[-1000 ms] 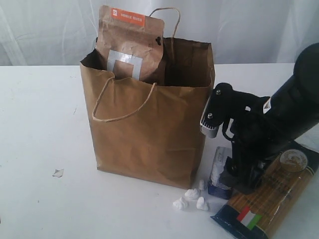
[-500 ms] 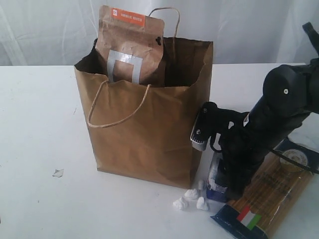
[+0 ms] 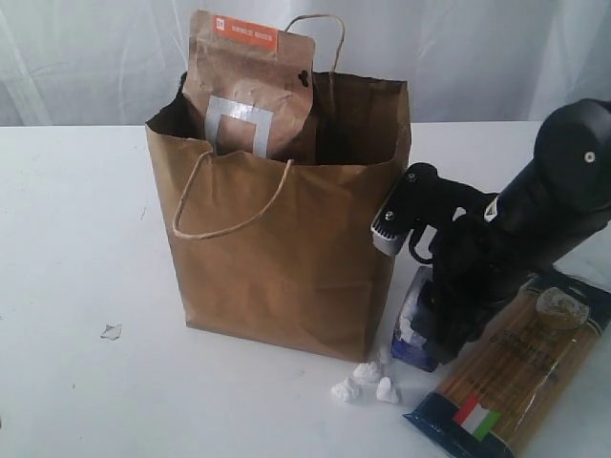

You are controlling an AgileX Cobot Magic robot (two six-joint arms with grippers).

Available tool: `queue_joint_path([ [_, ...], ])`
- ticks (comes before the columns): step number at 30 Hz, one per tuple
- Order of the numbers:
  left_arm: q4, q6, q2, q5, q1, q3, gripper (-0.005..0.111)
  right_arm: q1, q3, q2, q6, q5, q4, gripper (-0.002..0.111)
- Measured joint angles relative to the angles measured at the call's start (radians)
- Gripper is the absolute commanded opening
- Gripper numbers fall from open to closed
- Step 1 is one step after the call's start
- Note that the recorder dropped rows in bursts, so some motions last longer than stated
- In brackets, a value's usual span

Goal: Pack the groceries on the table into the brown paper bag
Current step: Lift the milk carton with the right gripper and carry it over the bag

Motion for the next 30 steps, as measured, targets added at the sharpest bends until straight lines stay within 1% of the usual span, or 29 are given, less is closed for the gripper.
queue_joint_path([
  [5,0.000,0.000,0.000,0.000,0.000,0.000,0.000,0.000,0.000,-0.101,0.076,0.070,-0.020,0.000],
  [18,0.000,0.000,0.000,0.000,0.000,0.000,0.000,0.000,0.000,-0.414,0.407,0.181,-0.173,0.000],
  [24,0.000,0.000,0.000,0.000,0.000,0.000,0.000,0.000,0.000,-0.514,0.459,0.147,-0.217,0.000],
  [30,0.000,0.000,0.000,0.000,0.000,0.000,0.000,0.000,-0.061,-0.525,0.463,0.062,-0.217,0.000],
])
